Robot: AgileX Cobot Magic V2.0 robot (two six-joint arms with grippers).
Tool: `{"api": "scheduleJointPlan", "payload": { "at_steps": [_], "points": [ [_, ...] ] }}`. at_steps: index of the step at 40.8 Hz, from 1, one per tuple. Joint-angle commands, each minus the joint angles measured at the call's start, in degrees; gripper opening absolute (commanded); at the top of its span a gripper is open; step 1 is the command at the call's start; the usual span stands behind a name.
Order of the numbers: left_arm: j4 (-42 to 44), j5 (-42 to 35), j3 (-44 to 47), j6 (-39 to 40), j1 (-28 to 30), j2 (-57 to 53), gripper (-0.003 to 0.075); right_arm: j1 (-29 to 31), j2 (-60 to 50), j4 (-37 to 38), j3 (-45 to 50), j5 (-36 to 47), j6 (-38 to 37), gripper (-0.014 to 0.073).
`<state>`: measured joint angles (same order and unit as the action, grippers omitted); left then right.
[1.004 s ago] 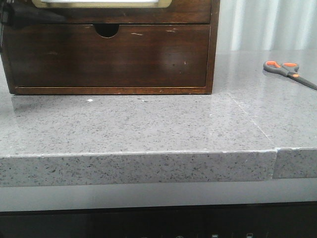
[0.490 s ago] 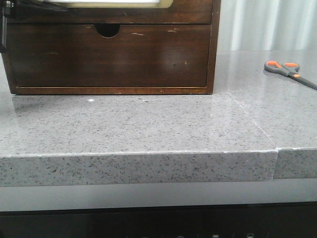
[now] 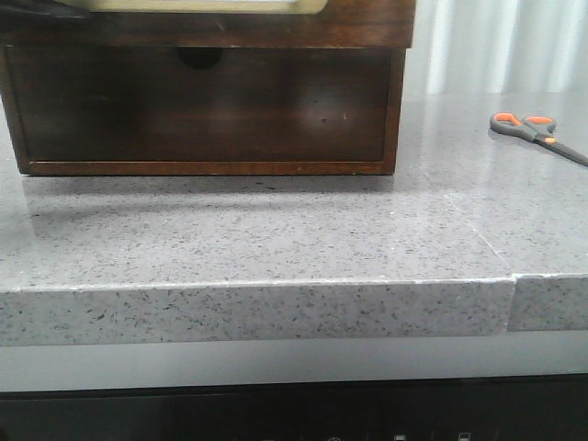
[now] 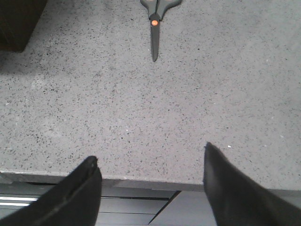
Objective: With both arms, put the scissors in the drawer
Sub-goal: 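Pull the drawer open toward the robot with the left gripper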
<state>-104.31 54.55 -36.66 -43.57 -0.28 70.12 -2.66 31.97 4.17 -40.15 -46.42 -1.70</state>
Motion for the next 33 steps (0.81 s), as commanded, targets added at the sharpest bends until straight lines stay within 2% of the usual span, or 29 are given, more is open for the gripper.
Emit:
{"api": "scheduleJointPlan", "payload": {
  "at_steps": [1,15,20,23,26,33],
  "points": [
    [-2.12,8.87,1.46,-4.36,-0.26,-6.58,0.002,0.07,0.56,0.84,-1.61,3.23,0.55,0.0491],
    [-1.55,8.42,8.68,-4.36,-0.26,-15.04,0.0023,0.07,0.56,0.84,-1.61,3.23,0.55,0.0491],
    [-0.12,7.63,8.68,-4.36,-0.26,-15.04,0.0064,0.07,0.56,0.84,-1.61,3.23,0.55,0.0491],
    [0.34,7.35,8.68,-4.36,-0.26,-15.04,0.0132,0.07,0.56,0.84,-1.61,3.23,0.55,0.0491],
    [0.43,7.14,8.68,-4.36,-0.26,-15.04,0.0231,0.07,0.56,0.84,-1.61,3.23,0.55,0.0491],
    [0.43,6.55,8.68,-4.36,-0.26,-15.04,0.0501,0.07,0.56,0.84,-1.61,3.23,0.55,0.0491]
  ]
}}
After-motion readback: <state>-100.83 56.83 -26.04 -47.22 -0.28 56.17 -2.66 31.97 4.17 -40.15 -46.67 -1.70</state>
